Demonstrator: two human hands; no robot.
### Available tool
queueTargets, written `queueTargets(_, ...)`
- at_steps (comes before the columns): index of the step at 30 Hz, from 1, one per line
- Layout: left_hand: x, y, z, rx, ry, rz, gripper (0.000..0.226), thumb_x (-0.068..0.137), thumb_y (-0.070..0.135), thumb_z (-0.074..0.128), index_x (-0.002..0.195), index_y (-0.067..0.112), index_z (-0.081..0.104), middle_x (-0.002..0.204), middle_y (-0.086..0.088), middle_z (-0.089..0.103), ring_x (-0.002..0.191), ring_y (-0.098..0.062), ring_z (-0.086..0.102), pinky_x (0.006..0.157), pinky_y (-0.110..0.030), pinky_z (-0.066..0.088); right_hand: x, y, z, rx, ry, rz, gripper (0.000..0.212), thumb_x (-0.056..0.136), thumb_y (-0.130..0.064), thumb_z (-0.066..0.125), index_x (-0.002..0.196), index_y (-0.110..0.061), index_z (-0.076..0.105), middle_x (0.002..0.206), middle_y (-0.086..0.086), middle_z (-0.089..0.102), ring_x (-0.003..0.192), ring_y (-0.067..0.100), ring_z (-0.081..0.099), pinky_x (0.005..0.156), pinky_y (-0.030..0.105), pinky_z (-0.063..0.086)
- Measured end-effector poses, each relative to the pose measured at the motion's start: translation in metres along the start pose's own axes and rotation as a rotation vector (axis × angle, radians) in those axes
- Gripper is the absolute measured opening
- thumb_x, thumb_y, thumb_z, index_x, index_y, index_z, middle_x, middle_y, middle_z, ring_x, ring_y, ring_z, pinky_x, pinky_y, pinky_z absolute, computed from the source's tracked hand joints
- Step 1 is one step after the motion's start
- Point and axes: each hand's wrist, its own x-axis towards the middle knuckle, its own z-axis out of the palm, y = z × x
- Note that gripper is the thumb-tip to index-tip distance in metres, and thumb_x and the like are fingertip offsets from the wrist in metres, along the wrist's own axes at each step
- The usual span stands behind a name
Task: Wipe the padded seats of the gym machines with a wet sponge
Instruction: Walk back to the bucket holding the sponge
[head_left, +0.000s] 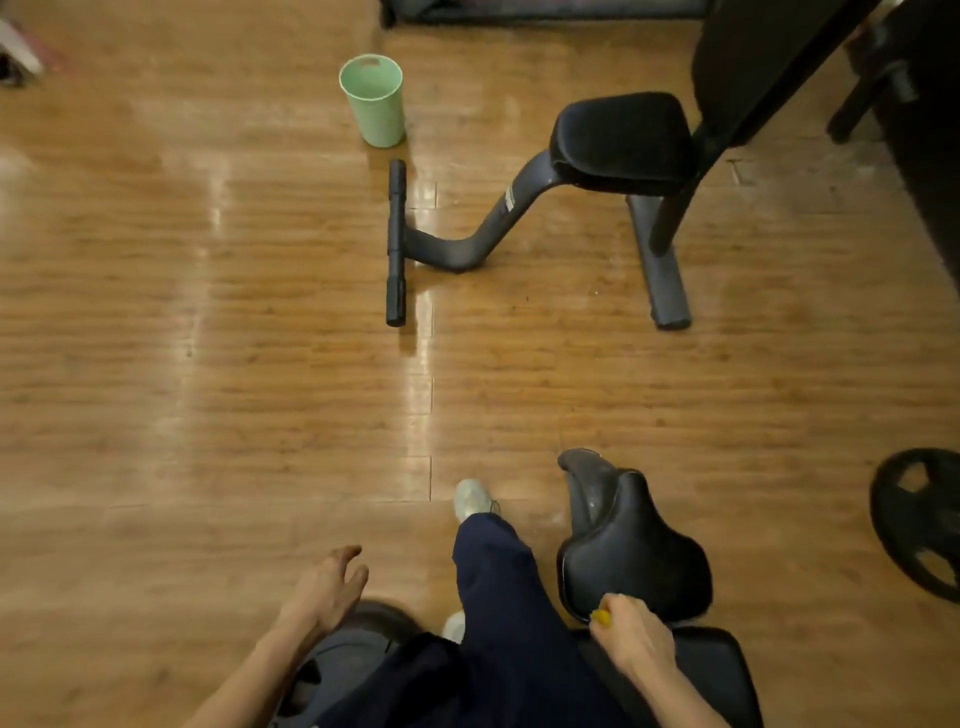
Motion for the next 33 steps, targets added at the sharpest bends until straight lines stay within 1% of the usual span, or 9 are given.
queueTargets(4, 0.018, -0.005, -0.048, -0.097, 0.065, -0.122, 0.045, 0.102, 0.027, 0.045, 0.144, 0.011, 0.044, 0.147, -0.009, 0.048, 0.134, -0.026, 0.046, 0.105, -0.030, 0.037, 0.041, -0.062, -0.062, -0.134, 0.033, -0.117, 0.025, 0.097, -0.034, 0.046, 0.113, -0.024, 0.061, 0.122, -0.002, 0.062, 0.111, 0.019, 0.061, 0.079, 0.027, 0.046)
queueTargets(6, 0.025, -0.007, -0.069, -0.141, 0.104, -0.171, 0.044, 0.102, 0.026, 0.045, 0.144, 0.011, 0.045, 0.146, -0.009, 0.050, 0.133, -0.027, 0.048, 0.104, -0.030, 0.037, 0.062, -0.104, -0.097, -0.192, 0.049, -0.202, 0.025, 0.098, -0.034, 0.045, 0.111, -0.021, 0.062, 0.119, 0.002, 0.063, 0.108, 0.022, 0.062, 0.073, 0.028, 0.043)
queueTargets(13, 0.066, -0.029, -0.139, -0.273, 0.139, -0.280, 0.044, 0.102, 0.024, 0.046, 0.143, 0.009, 0.046, 0.143, -0.010, 0.053, 0.132, -0.029, 0.049, 0.102, -0.031, 0.038, 0.118, -0.291, -0.199, -0.210, 0.106, -0.445, 0.021, 0.095, -0.033, 0.049, 0.078, -0.020, 0.052, 0.096, 0.007, 0.067, 0.084, 0.026, 0.062, 0.068, 0.031, 0.047)
queueTargets(16, 0.101, -0.044, -0.184, -0.310, 0.121, -0.296, 0.044, 0.101, 0.023, 0.046, 0.143, 0.009, 0.046, 0.143, -0.011, 0.053, 0.131, -0.029, 0.050, 0.103, -0.031, 0.039, 0.138, -0.365, -0.225, -0.199, 0.124, -0.475, 0.019, 0.094, -0.034, 0.050, 0.087, -0.019, 0.058, 0.097, 0.006, 0.063, 0.081, 0.025, 0.056, 0.064, 0.029, 0.042)
queueTargets(18, 0.128, -0.055, -0.222, -0.318, 0.096, -0.299, 0.045, 0.101, 0.025, 0.045, 0.143, 0.011, 0.045, 0.143, -0.010, 0.053, 0.131, -0.028, 0.050, 0.103, -0.032, 0.039, 0.148, -0.407, -0.241, -0.196, 0.125, -0.463, 0.019, 0.094, -0.034, 0.050, 0.090, -0.019, 0.060, 0.094, 0.004, 0.060, 0.079, 0.025, 0.054, 0.063, 0.028, 0.039)
queueTargets(23, 0.200, -0.066, -0.345, -0.224, 0.052, -0.225, 0.047, 0.102, 0.029, 0.041, 0.146, 0.013, 0.042, 0.144, -0.008, 0.052, 0.131, -0.026, 0.049, 0.105, -0.032, 0.040, 0.173, -0.479, -0.267, -0.131, 0.089, -0.302, 0.026, 0.092, -0.033, 0.049, 0.068, -0.024, 0.044, 0.087, 0.002, 0.060, 0.086, 0.026, 0.063, 0.063, 0.028, 0.042)
queueTargets(25, 0.227, -0.061, -0.402, -0.168, 0.075, -0.174, 0.046, 0.102, 0.030, 0.041, 0.145, 0.013, 0.043, 0.145, -0.007, 0.051, 0.132, -0.026, 0.049, 0.105, -0.032, 0.041, 0.180, -0.497, -0.278, -0.105, 0.075, -0.259, 0.029, 0.091, -0.032, 0.049, 0.065, -0.025, 0.039, 0.081, 0.000, 0.054, 0.081, 0.026, 0.060, 0.062, 0.029, 0.038)
queueTargets(28, 0.266, -0.043, -0.477, -0.143, 0.113, -0.097, 0.046, 0.102, 0.027, 0.042, 0.144, 0.010, 0.044, 0.147, -0.009, 0.049, 0.135, -0.026, 0.046, 0.108, -0.032, 0.038, 0.187, -0.518, -0.297, -0.038, 0.058, -0.185, 0.015, 0.090, -0.027, 0.051, 0.079, -0.019, 0.058, 0.078, -0.002, 0.052, 0.076, 0.023, 0.055, 0.064, 0.031, 0.044)
queueTargets(33, 0.339, -0.008, -0.572, -0.128, 0.107, -0.010, 0.046, 0.104, 0.026, 0.041, 0.146, 0.009, 0.041, 0.150, -0.009, 0.044, 0.138, -0.026, 0.042, 0.109, -0.032, 0.034, 0.222, -0.555, -0.331, -0.037, 0.019, -0.082, 0.014, 0.092, -0.033, 0.050, 0.092, -0.023, 0.060, 0.098, 0.002, 0.064, 0.082, 0.021, 0.058, 0.058, 0.028, 0.039)
